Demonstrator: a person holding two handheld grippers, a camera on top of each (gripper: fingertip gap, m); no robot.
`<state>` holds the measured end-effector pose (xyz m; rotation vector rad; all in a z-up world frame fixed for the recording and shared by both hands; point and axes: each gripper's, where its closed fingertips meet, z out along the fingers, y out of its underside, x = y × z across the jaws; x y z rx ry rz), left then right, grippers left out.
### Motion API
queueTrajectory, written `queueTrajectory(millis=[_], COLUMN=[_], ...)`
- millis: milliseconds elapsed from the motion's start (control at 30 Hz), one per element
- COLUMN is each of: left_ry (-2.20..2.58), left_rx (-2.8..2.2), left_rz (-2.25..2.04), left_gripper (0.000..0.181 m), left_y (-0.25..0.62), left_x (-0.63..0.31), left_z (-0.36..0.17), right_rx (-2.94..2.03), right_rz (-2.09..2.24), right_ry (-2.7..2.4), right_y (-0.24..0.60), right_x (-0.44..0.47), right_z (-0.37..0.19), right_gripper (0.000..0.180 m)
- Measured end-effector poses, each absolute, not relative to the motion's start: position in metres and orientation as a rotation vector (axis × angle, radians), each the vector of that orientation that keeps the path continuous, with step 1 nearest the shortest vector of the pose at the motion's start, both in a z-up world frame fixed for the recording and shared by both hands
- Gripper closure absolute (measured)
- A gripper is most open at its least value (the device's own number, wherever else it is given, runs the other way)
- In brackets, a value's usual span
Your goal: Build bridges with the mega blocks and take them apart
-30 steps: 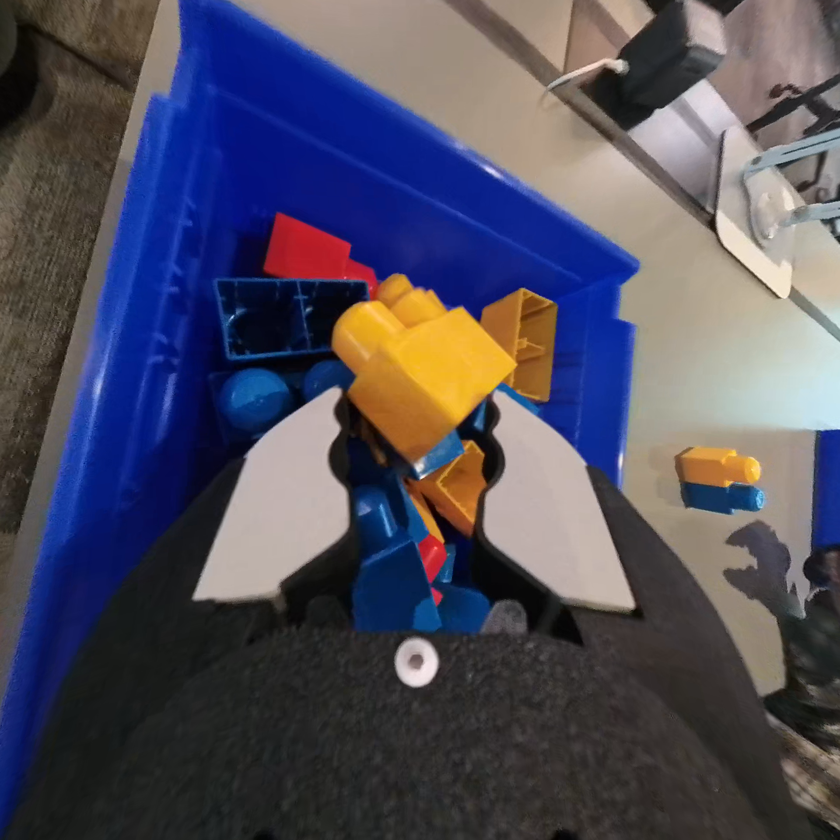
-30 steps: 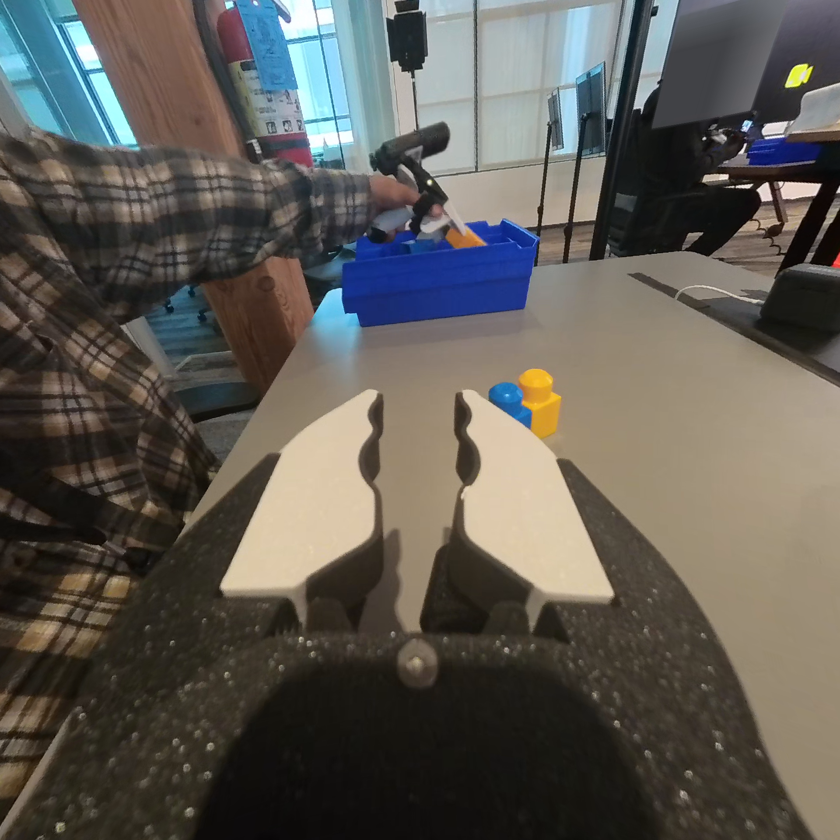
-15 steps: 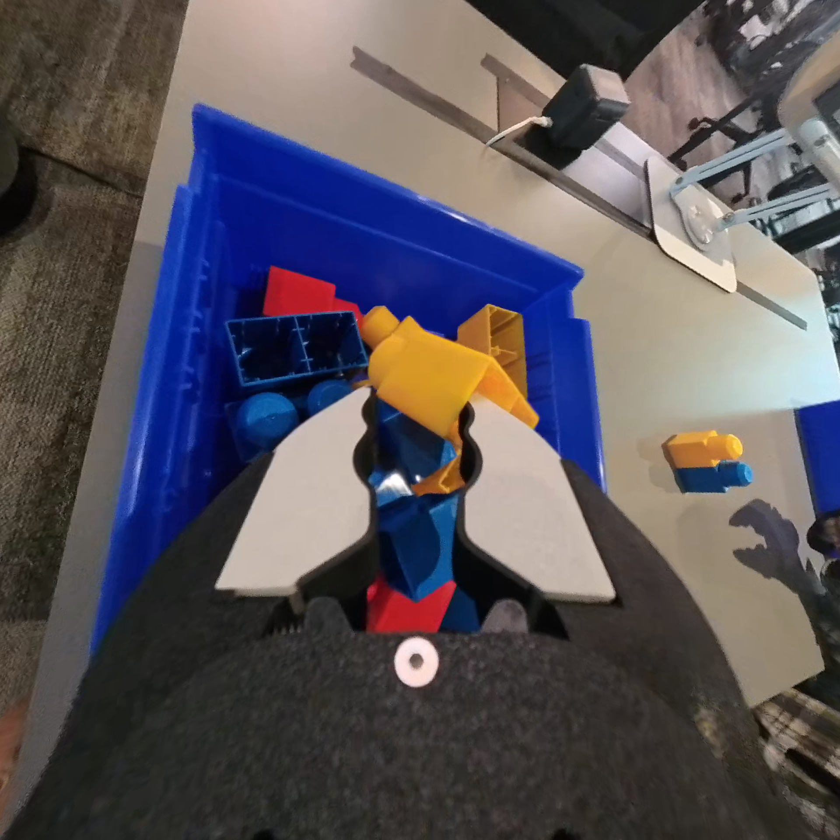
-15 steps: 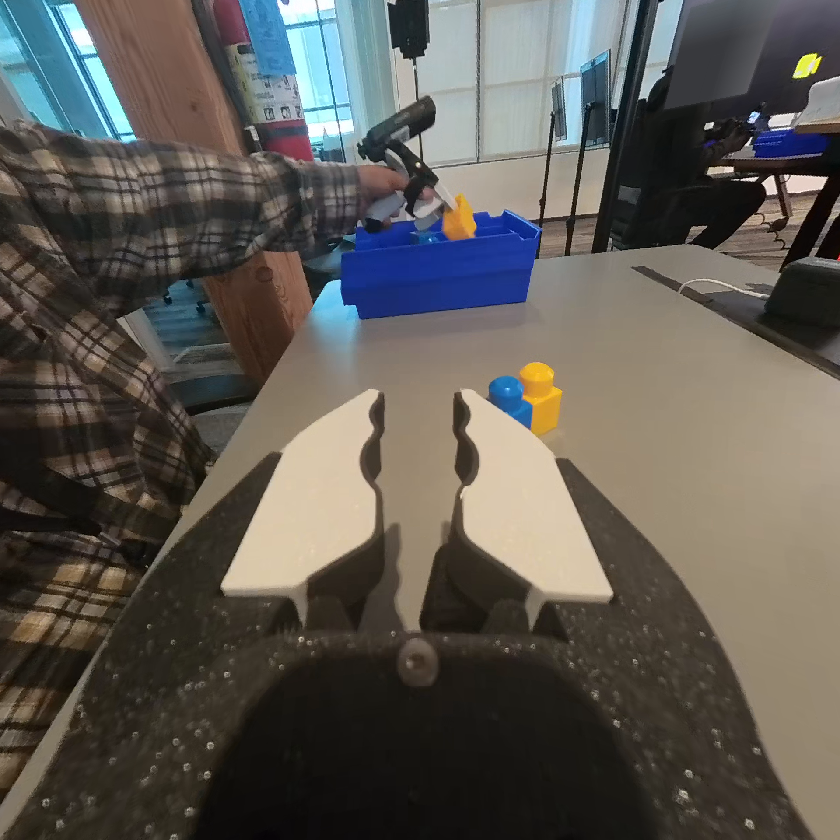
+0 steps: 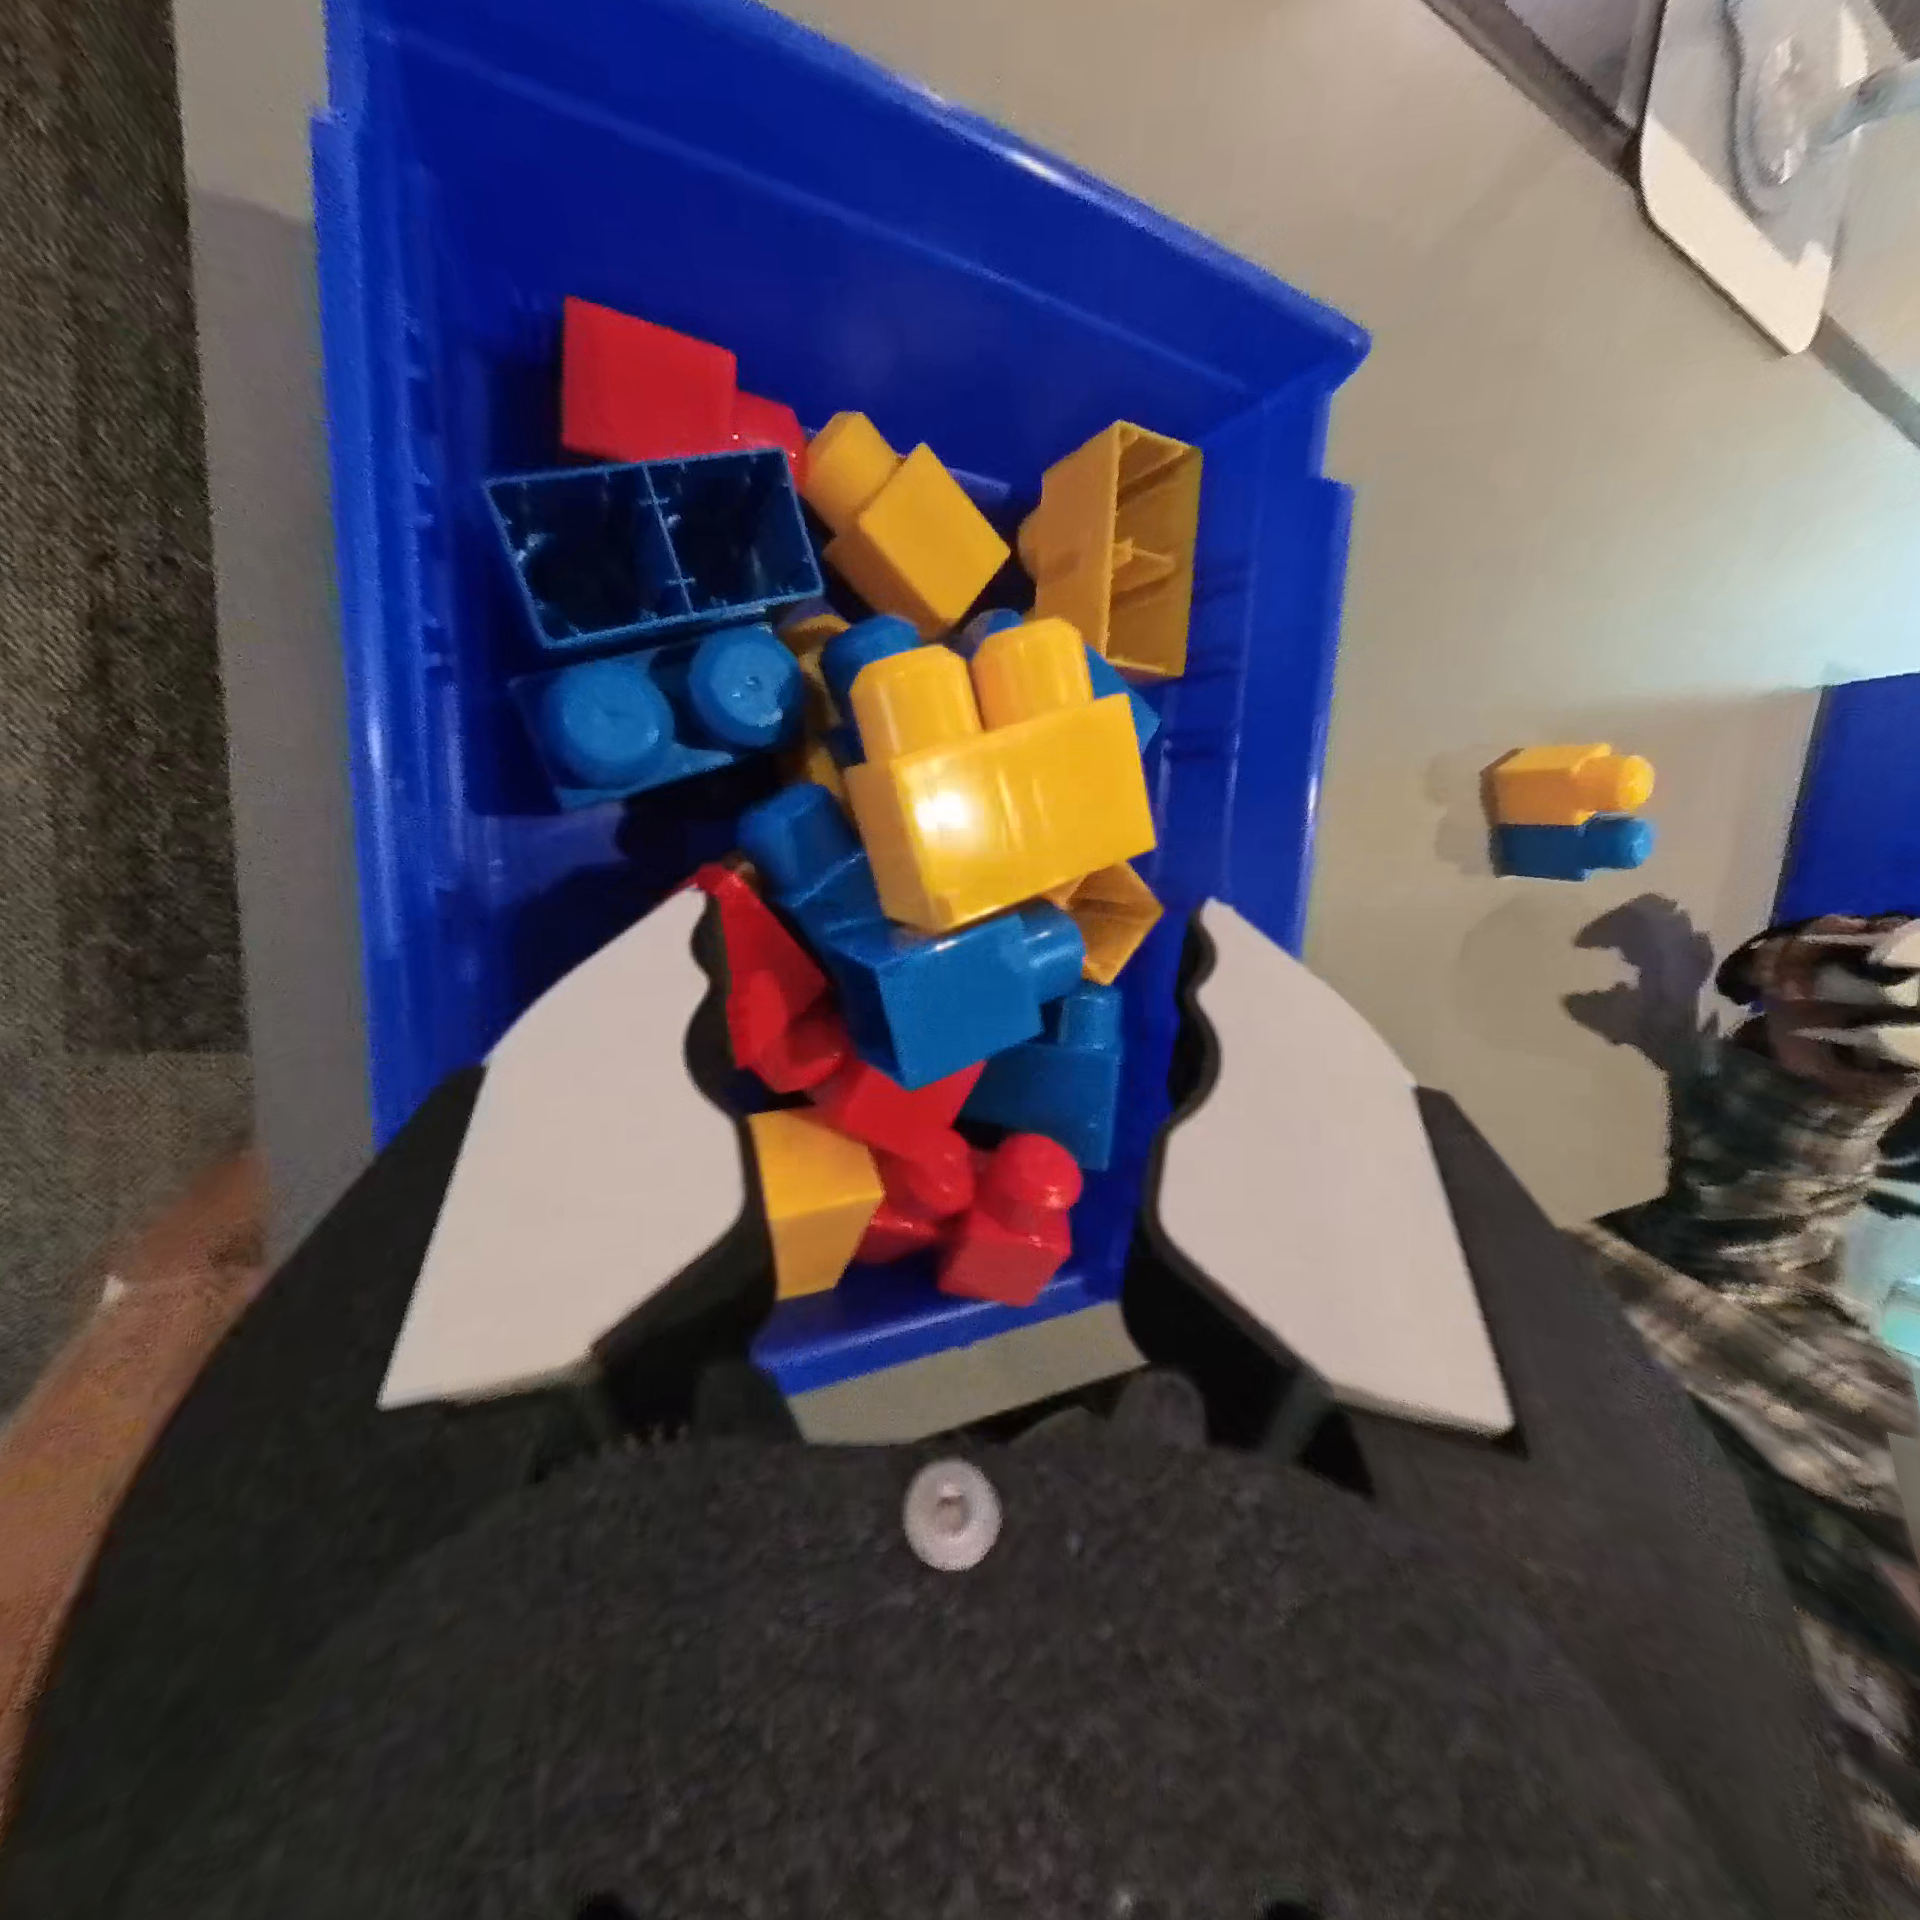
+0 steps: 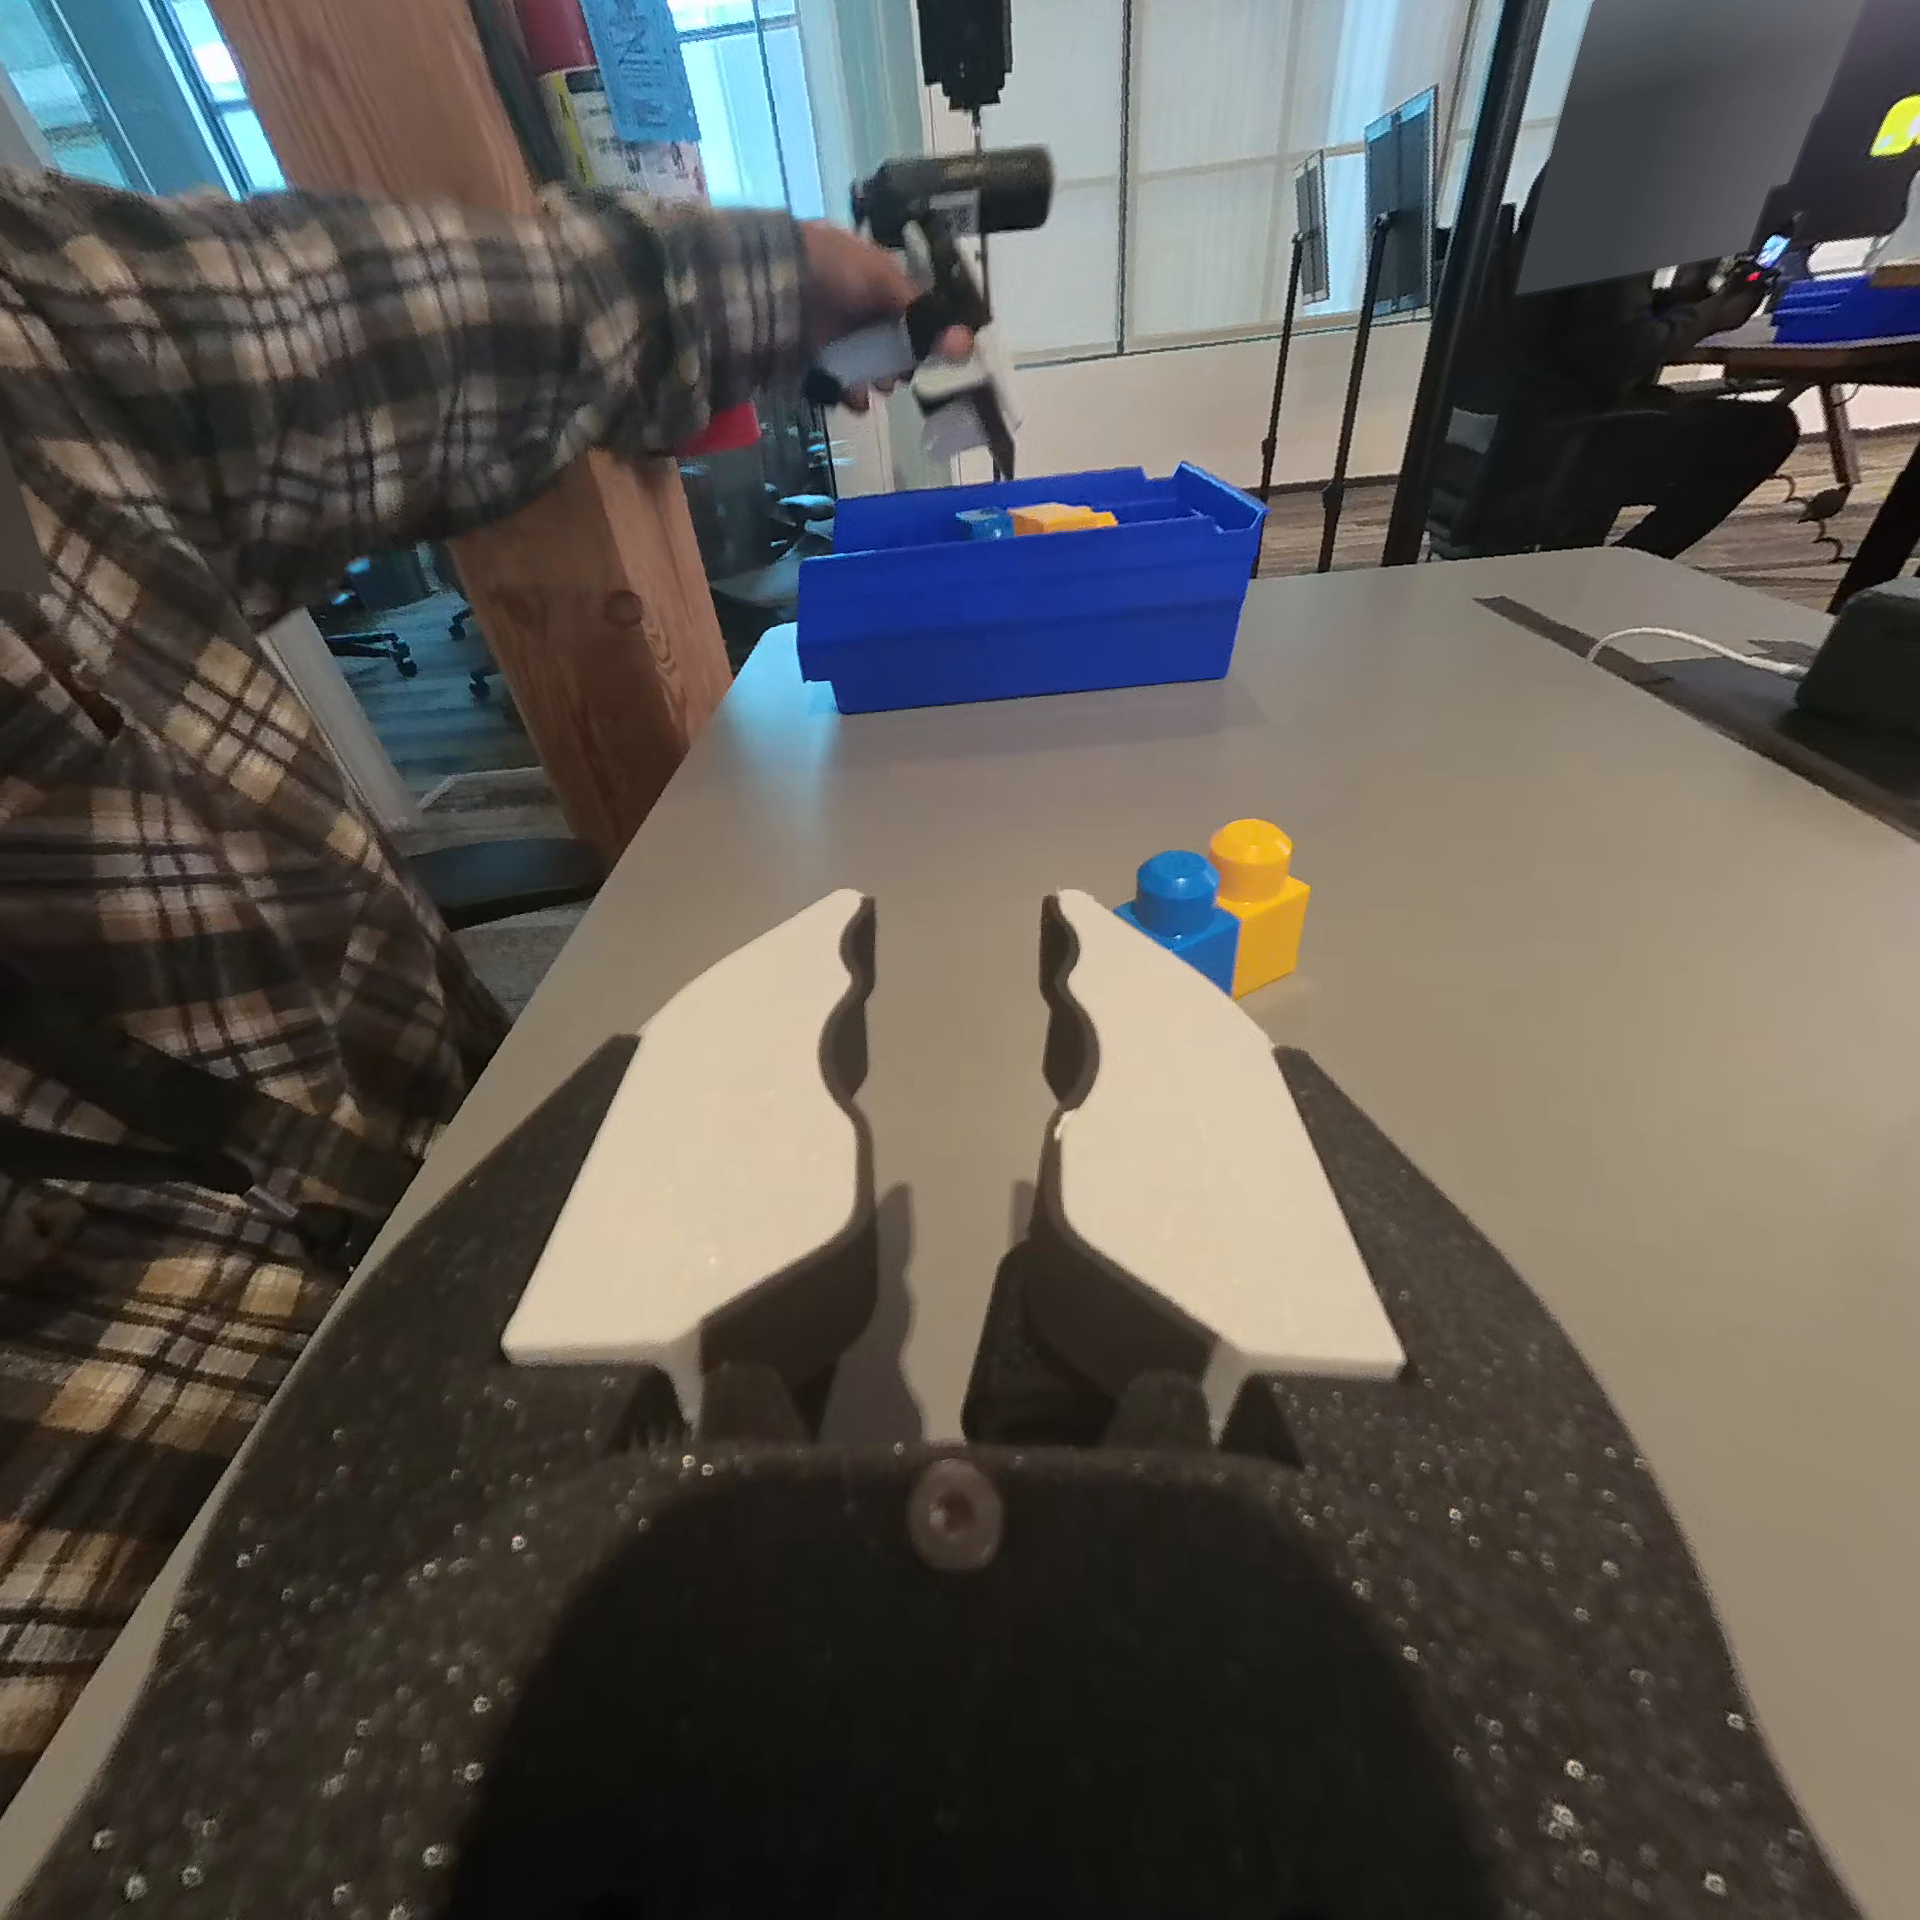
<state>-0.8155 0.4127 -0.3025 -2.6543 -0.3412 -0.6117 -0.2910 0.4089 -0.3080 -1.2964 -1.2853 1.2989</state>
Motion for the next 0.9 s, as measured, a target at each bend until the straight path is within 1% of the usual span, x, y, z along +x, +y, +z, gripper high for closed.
queueTrajectory(millis=[133,300,367,433,533,567,667,733,900], left_ry=[-0.453,-0.408,-0.387,-0.381,-0.382,-0.376,-0.354,-0.322,-0.191], left_rx=[-2.749,-2.945,-2.988,-3.015,-3.072,-3.089,-3.127,-3.127,-3.069], left_rz=[-0.516,-0.211,-0.130,-0.067,-0.032,-0.022,-0.061,-0.061,-0.023], left_gripper=[0.084,0.053,0.050,0.050,0.053,0.056,0.079,0.098,0.100], left_y=[0.425,0.428,0.430,0.433,0.432,0.430,0.426,0.426,0.433], left_x=[-0.808,-0.794,-0.788,-0.785,-0.782,-0.783,-0.780,-0.782,-0.789], left_z=[-0.311,-0.332,-0.337,-0.342,-0.352,-0.355,-0.363,-0.367,-0.366], right_rx=[-1.304,-1.315,-1.318,-1.318,-1.311,-1.308,-1.302,-1.303,-1.293], right_rz=[1.297,1.298,1.302,1.305,1.292,1.289,1.293,1.296,1.295], right_ry=[-1.292,-1.291,-1.288,-1.292,-1.298,-1.297,-1.286,-1.283,-1.285], right_y=[0.408,0.408,0.408,0.407,0.406,0.406,0.406,0.406,0.406], right_x=[-0.293,-0.293,-0.293,-0.294,-0.294,-0.294,-0.294,-0.293,-0.294], right_z=[-0.310,-0.313,-0.314,-0.314,-0.314,-0.312,-0.310,-0.309,-0.309], right_gripper=[0.149,0.149,0.149,0.149,0.149,0.149,0.149,0.149,0.150])
